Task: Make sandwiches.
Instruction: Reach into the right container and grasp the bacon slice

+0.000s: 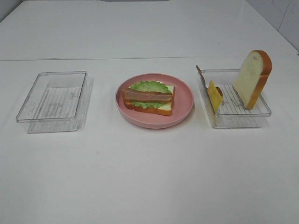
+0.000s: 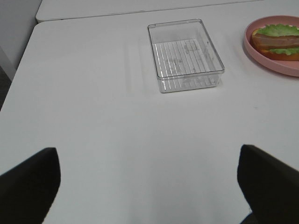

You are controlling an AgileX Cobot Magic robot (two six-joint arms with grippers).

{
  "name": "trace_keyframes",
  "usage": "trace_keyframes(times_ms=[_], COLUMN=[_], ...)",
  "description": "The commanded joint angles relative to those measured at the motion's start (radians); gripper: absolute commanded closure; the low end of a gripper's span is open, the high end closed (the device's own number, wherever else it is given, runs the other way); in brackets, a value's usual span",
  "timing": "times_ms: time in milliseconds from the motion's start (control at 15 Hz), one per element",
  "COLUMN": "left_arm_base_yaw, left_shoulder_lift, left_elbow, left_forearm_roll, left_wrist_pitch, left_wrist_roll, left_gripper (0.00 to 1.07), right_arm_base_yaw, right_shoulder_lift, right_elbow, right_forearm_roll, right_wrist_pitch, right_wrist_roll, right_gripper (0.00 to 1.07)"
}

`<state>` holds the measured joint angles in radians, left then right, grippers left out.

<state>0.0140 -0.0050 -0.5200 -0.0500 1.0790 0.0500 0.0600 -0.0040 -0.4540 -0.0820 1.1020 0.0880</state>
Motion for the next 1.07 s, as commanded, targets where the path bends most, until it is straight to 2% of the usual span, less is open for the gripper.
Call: trace_keyframes(times_ms=[67,1067], left_arm_base_yaw=[0.000,0.000], left_shoulder_lift=[-0.017,-0.014], left_elbow=[0.002,0.002], left_forearm_roll=[-0.004,-0.004], left_wrist_pitch=[-0.004,-0.004], left_wrist_roll=[-0.006,-0.006], left_gripper=[0.12,0.12], right_arm_base_yaw=[-0.003,-0.003], right_shoulder_lift=[-0.023,-0.023], right_elbow=[0.003,0.003], right_forearm_roll=[0.000,-0.009], right_wrist_pitch=[-0.003,-0.003], right_wrist_roll=[-0.006,-0.006], right_gripper=[0.09,0.09])
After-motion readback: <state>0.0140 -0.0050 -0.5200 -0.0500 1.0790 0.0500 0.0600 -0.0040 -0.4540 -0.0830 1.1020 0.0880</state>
